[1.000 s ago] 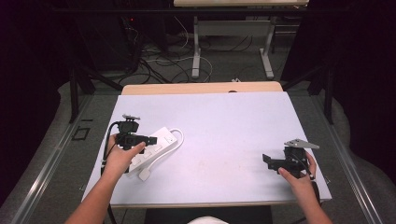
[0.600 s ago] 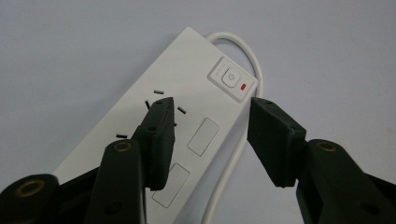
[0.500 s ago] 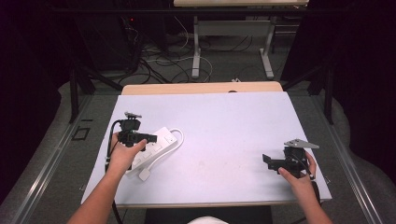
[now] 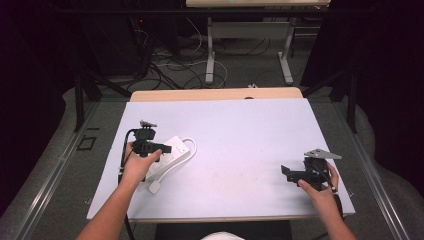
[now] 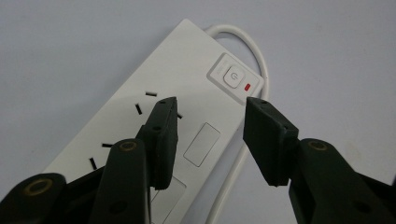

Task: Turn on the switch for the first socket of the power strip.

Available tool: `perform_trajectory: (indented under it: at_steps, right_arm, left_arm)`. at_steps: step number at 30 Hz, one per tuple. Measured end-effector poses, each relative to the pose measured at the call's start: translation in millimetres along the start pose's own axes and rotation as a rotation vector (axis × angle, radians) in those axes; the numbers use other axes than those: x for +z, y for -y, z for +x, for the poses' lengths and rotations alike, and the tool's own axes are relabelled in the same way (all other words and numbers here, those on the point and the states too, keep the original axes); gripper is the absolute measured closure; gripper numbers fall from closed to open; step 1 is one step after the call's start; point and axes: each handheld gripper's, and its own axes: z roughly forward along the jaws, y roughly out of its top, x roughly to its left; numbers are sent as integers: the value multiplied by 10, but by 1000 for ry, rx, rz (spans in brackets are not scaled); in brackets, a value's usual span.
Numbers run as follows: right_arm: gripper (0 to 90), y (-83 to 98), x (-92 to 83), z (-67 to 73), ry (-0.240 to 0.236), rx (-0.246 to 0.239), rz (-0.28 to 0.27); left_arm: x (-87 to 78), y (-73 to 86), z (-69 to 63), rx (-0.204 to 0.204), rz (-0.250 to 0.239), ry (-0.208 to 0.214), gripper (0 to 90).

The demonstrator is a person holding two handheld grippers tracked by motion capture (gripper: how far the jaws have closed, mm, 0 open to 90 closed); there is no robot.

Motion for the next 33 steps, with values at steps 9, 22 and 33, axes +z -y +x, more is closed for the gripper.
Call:
perform_trajectory:
  at_steps: [9, 22, 33]
  right_arm:
    - [15, 0, -1, -3, -2, -1, 0]
    - [21, 1, 0, -2, -3, -3, 1]
    - [25, 1, 3, -3, -2, -5, 1]
  left_arm:
    - [66, -27, -50, 21, -2, -20, 518]
    - [170, -6, -63, 29, 21, -33, 663]
    - [220, 14, -60, 32, 37, -35, 792]
